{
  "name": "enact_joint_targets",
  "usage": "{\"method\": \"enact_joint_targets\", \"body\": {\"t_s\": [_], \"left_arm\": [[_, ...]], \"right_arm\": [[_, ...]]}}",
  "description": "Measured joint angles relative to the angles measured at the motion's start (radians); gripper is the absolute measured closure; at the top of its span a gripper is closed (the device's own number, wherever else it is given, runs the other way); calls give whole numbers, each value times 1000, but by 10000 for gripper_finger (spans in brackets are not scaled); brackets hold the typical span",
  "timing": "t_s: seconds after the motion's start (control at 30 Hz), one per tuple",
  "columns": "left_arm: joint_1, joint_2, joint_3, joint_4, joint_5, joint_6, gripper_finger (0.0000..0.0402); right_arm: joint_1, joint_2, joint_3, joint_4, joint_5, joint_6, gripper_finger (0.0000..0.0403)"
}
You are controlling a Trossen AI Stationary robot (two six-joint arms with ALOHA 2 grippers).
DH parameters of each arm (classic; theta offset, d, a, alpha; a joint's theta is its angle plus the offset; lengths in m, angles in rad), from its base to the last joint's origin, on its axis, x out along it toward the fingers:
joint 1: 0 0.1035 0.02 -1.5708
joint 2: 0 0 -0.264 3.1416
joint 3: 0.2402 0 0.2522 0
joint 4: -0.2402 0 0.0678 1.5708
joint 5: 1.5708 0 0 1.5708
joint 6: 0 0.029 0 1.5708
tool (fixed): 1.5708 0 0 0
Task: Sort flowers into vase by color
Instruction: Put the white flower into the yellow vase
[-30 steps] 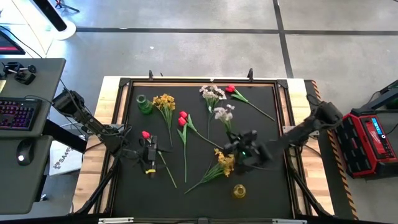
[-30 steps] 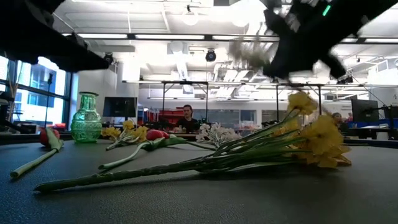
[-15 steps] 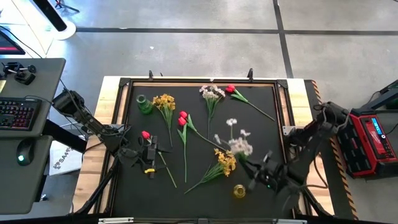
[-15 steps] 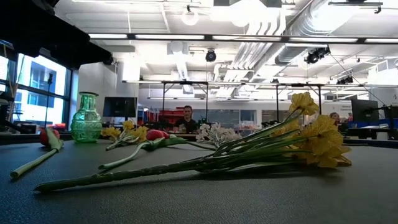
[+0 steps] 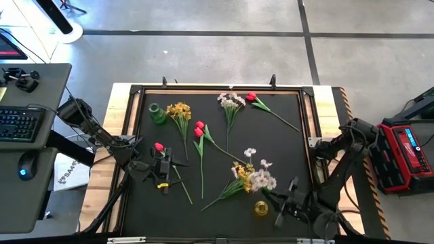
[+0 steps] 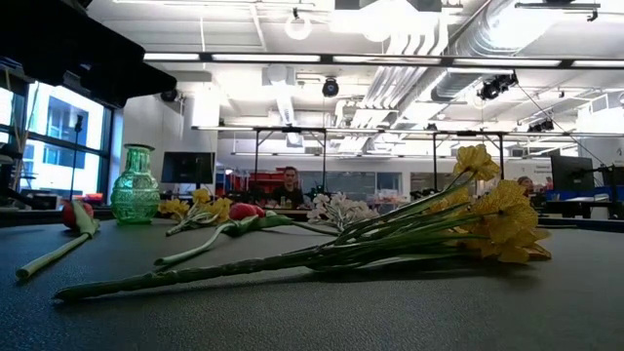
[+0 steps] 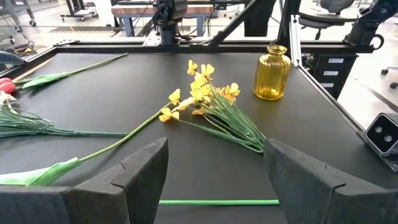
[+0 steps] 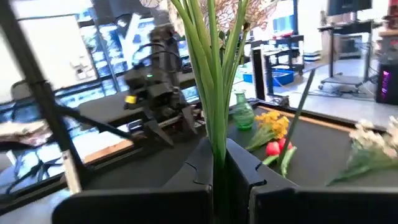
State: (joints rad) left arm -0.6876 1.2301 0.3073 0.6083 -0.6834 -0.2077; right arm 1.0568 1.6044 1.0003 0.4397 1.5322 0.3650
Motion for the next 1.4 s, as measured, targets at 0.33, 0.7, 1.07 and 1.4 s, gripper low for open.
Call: {"method": "enact_joint_targets", "body": {"t_s": [0.33, 0.7, 1.07, 1.4], "left_arm": [[0, 0, 0, 3, -1, 1, 149], [0, 0, 0, -2, -1, 2, 149], [0, 0, 0, -3, -1, 0, 149], [0, 0, 0, 0, -3, -25, 149]], "right_arm": [[-81, 83, 38, 299, -485, -454, 401], [-67, 118, -15, 547, -539, -683, 401], [-35, 125, -227, 1055, -553, -898, 402], [-70, 125, -329, 1126, -645, -810, 402]]}}
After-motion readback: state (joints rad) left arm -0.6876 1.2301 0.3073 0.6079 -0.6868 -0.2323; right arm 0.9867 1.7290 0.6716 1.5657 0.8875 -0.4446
